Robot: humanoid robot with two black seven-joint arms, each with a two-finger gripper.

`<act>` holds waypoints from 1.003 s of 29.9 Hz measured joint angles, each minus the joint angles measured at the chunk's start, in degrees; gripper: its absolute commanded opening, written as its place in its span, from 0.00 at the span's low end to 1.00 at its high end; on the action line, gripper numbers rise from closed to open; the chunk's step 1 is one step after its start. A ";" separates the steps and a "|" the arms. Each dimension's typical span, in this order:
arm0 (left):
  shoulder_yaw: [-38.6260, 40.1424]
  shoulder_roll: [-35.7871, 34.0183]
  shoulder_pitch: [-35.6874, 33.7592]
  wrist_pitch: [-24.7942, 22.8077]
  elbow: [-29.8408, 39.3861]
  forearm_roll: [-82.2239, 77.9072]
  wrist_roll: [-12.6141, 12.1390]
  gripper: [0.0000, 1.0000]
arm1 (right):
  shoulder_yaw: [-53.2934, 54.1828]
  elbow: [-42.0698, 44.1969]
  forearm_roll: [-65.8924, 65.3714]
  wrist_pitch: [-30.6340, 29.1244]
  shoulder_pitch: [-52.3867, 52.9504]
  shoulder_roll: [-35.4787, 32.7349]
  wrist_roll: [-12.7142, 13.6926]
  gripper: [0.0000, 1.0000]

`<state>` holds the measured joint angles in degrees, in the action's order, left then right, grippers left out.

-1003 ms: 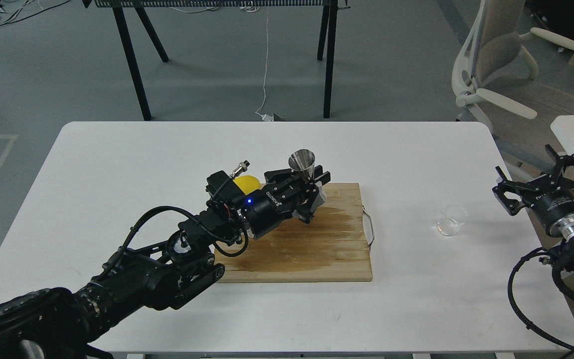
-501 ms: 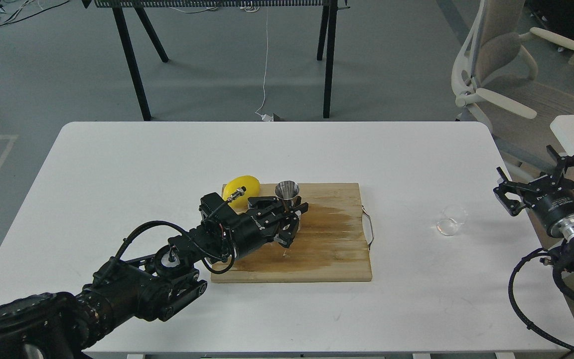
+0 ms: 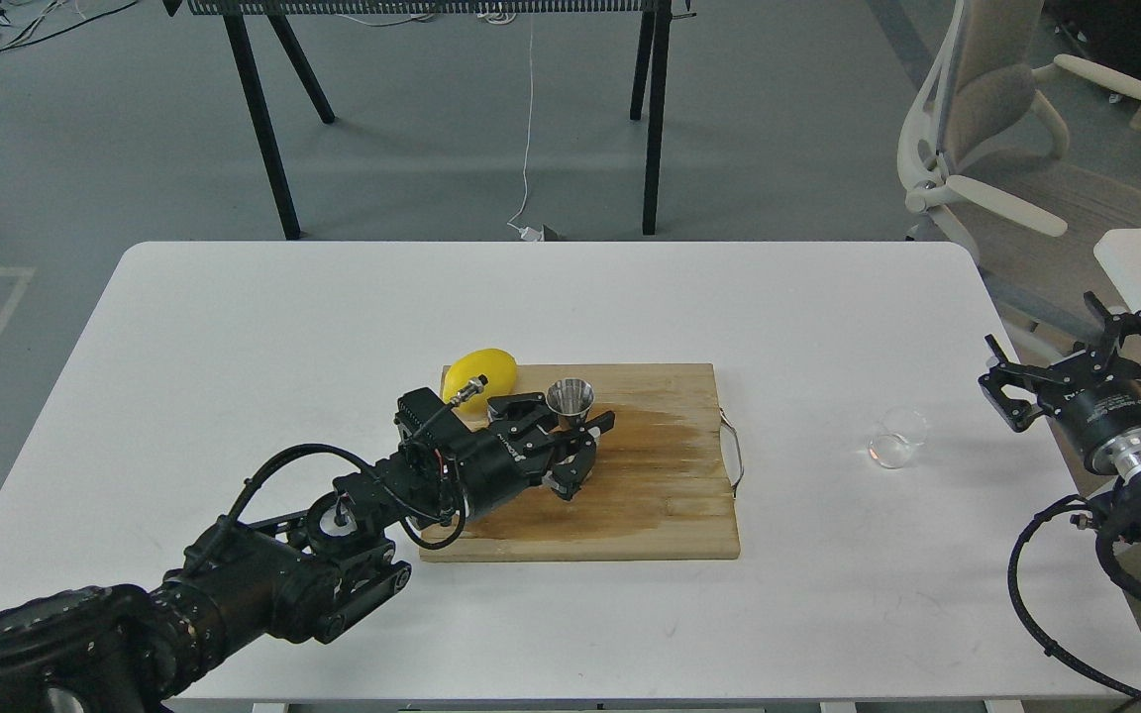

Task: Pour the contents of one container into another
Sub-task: 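Carry the jigger onto the cutting board beside the lemon and set it down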

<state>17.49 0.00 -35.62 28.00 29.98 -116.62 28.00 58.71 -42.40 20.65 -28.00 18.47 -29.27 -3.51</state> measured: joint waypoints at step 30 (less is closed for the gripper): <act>1.12 -1.52 4.97 0.00 0.57 0.26 0.00 0.99 | 0.00 -0.01 0.04 0.00 -0.19 1.04 -0.01 0.99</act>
<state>18.61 -1.51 -30.65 28.00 30.55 -116.36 28.00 58.71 -42.41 20.69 -28.00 18.28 -28.22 -3.52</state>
